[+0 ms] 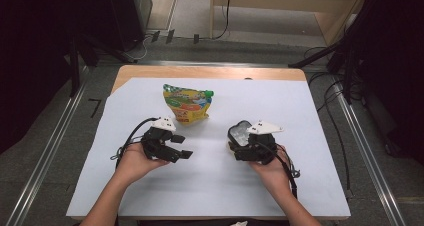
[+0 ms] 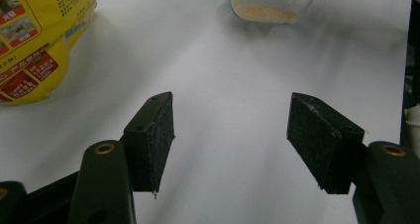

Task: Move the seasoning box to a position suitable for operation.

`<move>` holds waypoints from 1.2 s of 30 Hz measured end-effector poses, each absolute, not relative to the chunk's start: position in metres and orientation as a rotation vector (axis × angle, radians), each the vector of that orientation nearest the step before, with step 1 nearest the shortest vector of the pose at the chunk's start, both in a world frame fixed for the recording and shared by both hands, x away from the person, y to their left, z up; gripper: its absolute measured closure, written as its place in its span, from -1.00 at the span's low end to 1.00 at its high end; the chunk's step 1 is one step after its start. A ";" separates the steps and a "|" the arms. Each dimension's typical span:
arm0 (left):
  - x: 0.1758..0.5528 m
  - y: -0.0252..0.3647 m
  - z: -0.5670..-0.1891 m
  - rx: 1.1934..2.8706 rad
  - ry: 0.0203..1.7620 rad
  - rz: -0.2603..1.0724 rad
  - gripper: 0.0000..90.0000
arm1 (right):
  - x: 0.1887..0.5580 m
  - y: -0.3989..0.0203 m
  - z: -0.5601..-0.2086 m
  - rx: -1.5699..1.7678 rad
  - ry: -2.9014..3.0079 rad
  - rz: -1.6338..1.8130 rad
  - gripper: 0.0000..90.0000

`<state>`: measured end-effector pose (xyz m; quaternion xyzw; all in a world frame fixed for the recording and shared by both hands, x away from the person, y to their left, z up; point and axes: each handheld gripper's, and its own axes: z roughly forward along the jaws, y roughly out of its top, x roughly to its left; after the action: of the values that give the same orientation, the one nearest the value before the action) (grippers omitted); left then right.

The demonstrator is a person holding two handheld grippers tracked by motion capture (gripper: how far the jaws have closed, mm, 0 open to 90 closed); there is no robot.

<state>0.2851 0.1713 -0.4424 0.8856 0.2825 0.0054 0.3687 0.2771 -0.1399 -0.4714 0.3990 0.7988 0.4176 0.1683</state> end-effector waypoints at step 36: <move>0.283 0.168 -0.442 2.272 0.700 -0.004 -0.21 | 0.257 -0.111 -0.463 1.055 2.371 1.345 -0.69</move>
<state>0.2834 0.1675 -0.4419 0.8867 0.2733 -0.0014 0.3729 0.2568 -0.1112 -0.4631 0.3590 0.8063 0.4573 0.1093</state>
